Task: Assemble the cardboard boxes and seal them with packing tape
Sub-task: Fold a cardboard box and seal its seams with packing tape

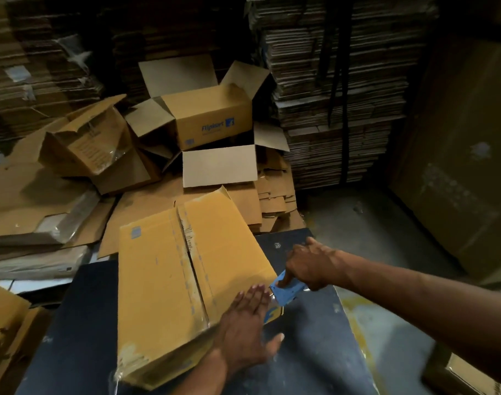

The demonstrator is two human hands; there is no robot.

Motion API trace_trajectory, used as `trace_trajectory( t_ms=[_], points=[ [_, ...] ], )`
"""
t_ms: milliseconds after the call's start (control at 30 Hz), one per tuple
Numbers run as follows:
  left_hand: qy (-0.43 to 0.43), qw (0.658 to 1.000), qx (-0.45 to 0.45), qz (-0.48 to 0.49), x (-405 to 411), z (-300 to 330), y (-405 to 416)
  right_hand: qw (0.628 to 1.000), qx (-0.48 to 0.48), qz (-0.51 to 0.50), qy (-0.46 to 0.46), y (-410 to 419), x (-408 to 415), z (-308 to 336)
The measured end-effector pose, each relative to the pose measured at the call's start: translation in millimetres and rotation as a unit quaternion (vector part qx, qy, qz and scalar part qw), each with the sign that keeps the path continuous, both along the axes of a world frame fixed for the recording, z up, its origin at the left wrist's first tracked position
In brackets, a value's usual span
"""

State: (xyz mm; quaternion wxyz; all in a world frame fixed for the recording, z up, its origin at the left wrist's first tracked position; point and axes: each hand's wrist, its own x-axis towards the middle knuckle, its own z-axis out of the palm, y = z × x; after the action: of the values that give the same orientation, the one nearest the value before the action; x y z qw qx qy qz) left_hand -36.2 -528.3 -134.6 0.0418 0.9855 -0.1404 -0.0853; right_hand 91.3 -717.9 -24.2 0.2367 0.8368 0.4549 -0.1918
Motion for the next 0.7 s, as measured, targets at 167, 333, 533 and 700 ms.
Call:
trace_trajectory(
  t_ms=[167, 333, 533, 700],
  points=[
    [-0.019, 0.999, -0.019, 0.02, -3.6, -3.3, 2.0, 0.999, 0.027, -0.038, 0.02, -21.9, 5.4, 10.3],
    [0.003, 1.0, -0.01, 0.017, -2.4, -1.0, -0.2, 0.996, -0.021, -0.084, -0.004, -68.4, 29.7, 29.9],
    [0.001, 0.999, 0.005, 0.032, -6.4, 3.6, -4.6, 0.995, -0.015, -0.103, 0.006, -75.1, 34.0, -0.2],
    [0.036, 0.998, 0.038, 0.044, 2.8, 24.0, -16.0, 0.992, 0.019, -0.113, 0.045, -65.3, 39.3, -38.8]
  ],
)
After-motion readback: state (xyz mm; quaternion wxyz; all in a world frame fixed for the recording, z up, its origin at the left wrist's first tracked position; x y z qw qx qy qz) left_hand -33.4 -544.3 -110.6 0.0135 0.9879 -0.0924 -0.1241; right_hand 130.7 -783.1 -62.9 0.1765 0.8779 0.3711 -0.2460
